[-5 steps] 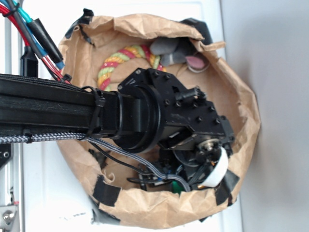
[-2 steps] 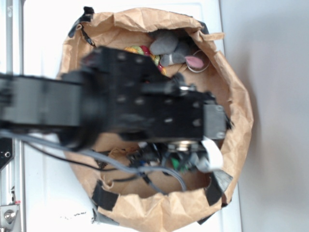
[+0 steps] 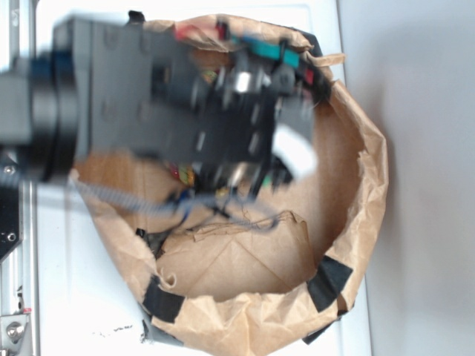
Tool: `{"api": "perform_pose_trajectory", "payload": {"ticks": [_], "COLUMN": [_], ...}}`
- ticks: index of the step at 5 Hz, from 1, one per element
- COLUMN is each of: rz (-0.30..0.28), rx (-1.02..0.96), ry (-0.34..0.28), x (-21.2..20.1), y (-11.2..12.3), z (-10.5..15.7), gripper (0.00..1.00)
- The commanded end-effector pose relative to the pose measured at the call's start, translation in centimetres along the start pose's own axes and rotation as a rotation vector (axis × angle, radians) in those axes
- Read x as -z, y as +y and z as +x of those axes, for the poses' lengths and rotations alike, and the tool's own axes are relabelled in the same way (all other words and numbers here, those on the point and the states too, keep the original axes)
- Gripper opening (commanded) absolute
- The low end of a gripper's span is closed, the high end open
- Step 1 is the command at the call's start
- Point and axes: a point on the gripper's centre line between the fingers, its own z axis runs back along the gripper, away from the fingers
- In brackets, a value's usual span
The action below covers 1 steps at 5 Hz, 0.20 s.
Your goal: Grab the green block.
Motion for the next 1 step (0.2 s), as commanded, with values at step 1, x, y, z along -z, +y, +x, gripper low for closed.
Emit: {"api": "perform_pose_trajectory", "payload": {"ticks": [1], "rz": [-0.095], "rx": [0.076], "ry": [0.111], "x": [-3.99], "y": [3.0], "z": [-2.29], "gripper": [0.0]}}
